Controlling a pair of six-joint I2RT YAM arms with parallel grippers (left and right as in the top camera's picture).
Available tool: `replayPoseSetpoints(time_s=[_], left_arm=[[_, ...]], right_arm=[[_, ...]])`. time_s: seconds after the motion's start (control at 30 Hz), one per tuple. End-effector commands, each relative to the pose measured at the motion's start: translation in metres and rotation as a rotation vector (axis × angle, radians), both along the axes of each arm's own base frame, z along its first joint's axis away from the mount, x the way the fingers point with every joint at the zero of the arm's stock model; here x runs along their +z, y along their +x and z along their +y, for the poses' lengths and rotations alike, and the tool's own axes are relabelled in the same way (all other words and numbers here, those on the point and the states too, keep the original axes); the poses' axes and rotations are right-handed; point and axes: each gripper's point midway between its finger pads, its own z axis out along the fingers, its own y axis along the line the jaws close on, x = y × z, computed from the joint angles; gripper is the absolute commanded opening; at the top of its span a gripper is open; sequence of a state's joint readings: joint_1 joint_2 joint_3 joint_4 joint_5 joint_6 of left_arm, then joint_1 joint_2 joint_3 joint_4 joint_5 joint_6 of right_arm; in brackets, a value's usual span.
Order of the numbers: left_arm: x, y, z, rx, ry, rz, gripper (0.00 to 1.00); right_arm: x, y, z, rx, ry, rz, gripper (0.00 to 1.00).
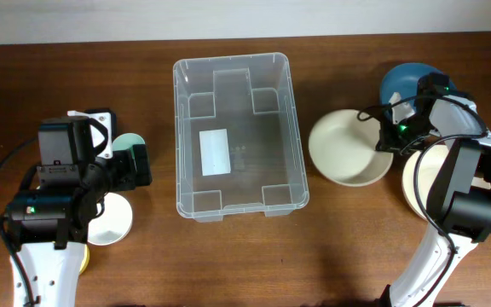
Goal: Pack container
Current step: 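Reach the right gripper to the cream bowl rim and grasp it, then lift the cream bowl and lower it into the clear bin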
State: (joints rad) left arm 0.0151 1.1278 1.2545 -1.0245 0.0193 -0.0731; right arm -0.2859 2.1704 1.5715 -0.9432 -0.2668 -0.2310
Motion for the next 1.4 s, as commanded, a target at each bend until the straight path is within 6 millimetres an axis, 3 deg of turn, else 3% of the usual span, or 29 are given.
replayPoseSetpoints(time_s=[0.0, 0.27, 0.37, 0.6, 0.73, 0.97, 1.03, 1.17, 1.33, 1.37], left_arm=[[0.008, 0.003, -0.002, 0.001, -0.015, -0.02, 0.99], [0.008, 0.003, -0.002, 0.001, -0.014, -0.02, 1.0], [0.008, 0.003, -0.002, 0.001, -0.014, -0.02, 0.99], [0.008, 0.003, -0.002, 0.0, -0.014, -0.02, 0.99], [0.008, 0.003, -0.002, 0.0, -0.014, -0.02, 1.0], [0.007, 0.003, -0.002, 0.001, -0.014, -0.018, 0.99], [0.007, 0.002, -0.002, 0.001, -0.014, -0.015, 1.0], [0.007, 0.002, -0.002, 0.001, -0.015, -0.013, 1.0], [0.007, 0.002, 0.004, 0.039, -0.031, -0.013, 1.0], [0.007, 0.002, 0.011, 0.074, -0.038, -0.015, 1.0]], right_arm=[[-0.01, -0.008, 0.001, -0.005, 0.007, 0.034, 0.04], [-0.006, -0.006, 0.012, -0.031, 0.075, 0.028, 0.04], [0.006, 0.0, 0.018, -0.082, 0.119, 0.005, 0.04], [0.074, 0.023, 0.012, -0.16, 0.099, -0.152, 0.04], [0.135, 0.032, 0.0, -0.223, 0.021, -0.301, 0.04], [0.235, 0.022, 0.007, -0.227, -0.007, -0.548, 0.04], [0.268, 0.018, 0.021, -0.207, -0.005, -0.635, 0.04], [0.306, 0.011, 0.066, -0.105, 0.004, -0.734, 0.04], [0.318, 0.015, 0.135, 0.038, -0.052, -0.768, 0.03], [0.317, 0.02, 0.16, 0.082, -0.087, -0.784, 0.04]])
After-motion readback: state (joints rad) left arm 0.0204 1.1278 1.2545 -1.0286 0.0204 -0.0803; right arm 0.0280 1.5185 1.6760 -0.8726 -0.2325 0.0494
